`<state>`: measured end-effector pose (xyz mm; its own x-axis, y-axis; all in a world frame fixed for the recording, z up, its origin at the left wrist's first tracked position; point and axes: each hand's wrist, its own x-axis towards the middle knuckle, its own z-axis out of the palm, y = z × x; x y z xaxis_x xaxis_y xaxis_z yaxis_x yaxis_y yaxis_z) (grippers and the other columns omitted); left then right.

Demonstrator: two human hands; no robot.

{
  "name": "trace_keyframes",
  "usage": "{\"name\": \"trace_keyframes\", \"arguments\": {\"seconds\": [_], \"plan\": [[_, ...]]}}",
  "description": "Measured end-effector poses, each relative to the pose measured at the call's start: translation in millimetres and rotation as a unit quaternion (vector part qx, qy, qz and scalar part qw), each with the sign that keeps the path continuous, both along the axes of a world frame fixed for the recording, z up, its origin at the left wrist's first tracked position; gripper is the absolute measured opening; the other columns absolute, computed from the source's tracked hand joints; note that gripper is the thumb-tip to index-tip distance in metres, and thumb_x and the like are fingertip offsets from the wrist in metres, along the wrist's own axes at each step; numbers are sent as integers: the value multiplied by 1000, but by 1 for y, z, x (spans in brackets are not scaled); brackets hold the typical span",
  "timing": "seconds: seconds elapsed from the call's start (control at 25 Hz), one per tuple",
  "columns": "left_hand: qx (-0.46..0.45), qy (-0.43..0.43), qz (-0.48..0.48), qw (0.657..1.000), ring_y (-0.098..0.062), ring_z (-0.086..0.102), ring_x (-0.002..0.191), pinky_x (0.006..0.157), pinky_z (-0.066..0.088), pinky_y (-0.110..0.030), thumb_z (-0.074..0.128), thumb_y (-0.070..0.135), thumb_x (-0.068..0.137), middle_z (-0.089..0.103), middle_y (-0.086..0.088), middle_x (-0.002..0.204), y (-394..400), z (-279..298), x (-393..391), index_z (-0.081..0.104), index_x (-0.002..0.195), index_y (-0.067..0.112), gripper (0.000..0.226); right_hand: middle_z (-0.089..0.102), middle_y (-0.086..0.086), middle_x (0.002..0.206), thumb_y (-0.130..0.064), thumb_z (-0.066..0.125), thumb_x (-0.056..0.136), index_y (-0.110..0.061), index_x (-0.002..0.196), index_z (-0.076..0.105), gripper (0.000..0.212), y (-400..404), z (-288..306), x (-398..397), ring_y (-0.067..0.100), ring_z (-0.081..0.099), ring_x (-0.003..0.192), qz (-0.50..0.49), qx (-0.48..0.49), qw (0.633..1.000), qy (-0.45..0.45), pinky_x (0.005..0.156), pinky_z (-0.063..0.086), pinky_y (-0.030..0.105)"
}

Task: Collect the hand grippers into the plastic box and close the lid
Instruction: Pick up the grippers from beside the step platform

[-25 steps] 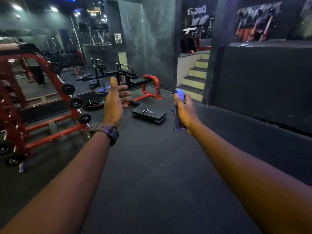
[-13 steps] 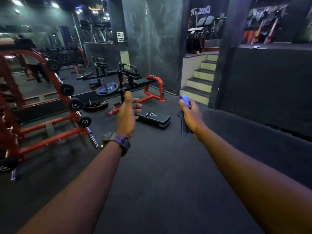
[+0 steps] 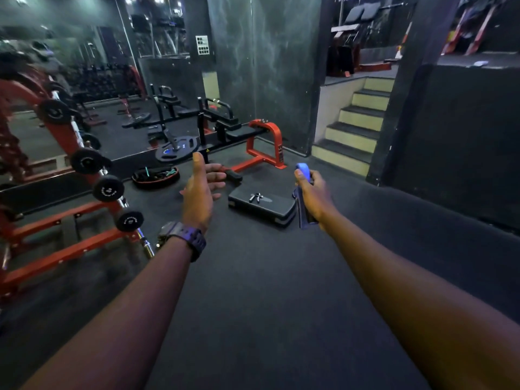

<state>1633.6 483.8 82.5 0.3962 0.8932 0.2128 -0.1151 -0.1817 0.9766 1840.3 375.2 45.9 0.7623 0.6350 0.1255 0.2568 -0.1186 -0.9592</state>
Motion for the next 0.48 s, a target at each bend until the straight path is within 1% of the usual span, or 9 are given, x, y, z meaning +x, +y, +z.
{"name": "trace_keyframes", "arguments": {"seconds": [0.08, 0.2, 0.28, 0.36, 0.48], "plan": [[-4, -4, -1, 1000, -18, 62, 91, 86, 47, -42, 24, 85, 75, 70, -3, 100, 51, -10, 28, 67, 106, 22, 82, 72, 9, 95, -56, 50, 95, -25, 117, 57, 39, 49, -2, 26, 24, 71, 88, 1, 2, 1000, -8, 91, 54, 48], [-8, -4, -10, 1000, -18, 62, 91, 83, 46, -40, 23, 86, 73, 69, -3, 102, 135, -25, 70, 65, 105, 24, 82, 68, 7, 92, -53, 50, 96, -22, 117, 58, 38, 129, -16, 64, 19, 68, 80, 0, -7, 1000, -10, 87, 54, 44], [-20, 2, -18, 1000, -18, 62, 90, 83, 46, -40, 24, 86, 75, 69, -3, 100, 197, -37, 98, 66, 103, 24, 80, 67, 6, 90, -52, 51, 96, -22, 116, 58, 37, 186, -25, 88, 19, 68, 81, -3, -23, 1000, -2, 87, 54, 45], [-38, 11, -32, 999, -17, 63, 89, 84, 47, -41, 24, 82, 79, 68, -3, 99, 253, -43, 128, 66, 105, 21, 79, 66, 5, 89, -51, 52, 96, -22, 116, 58, 35, 238, -31, 112, 21, 68, 82, -15, -32, 999, 8, 88, 54, 45], [-53, 16, -46, 997, -19, 60, 87, 78, 45, -37, 25, 75, 83, 66, -5, 95, 318, -48, 176, 65, 110, 13, 78, 67, 3, 90, -52, 53, 95, -26, 111, 57, 31, 301, -40, 153, 23, 70, 84, -29, -44, 999, 13, 88, 55, 44]]}}
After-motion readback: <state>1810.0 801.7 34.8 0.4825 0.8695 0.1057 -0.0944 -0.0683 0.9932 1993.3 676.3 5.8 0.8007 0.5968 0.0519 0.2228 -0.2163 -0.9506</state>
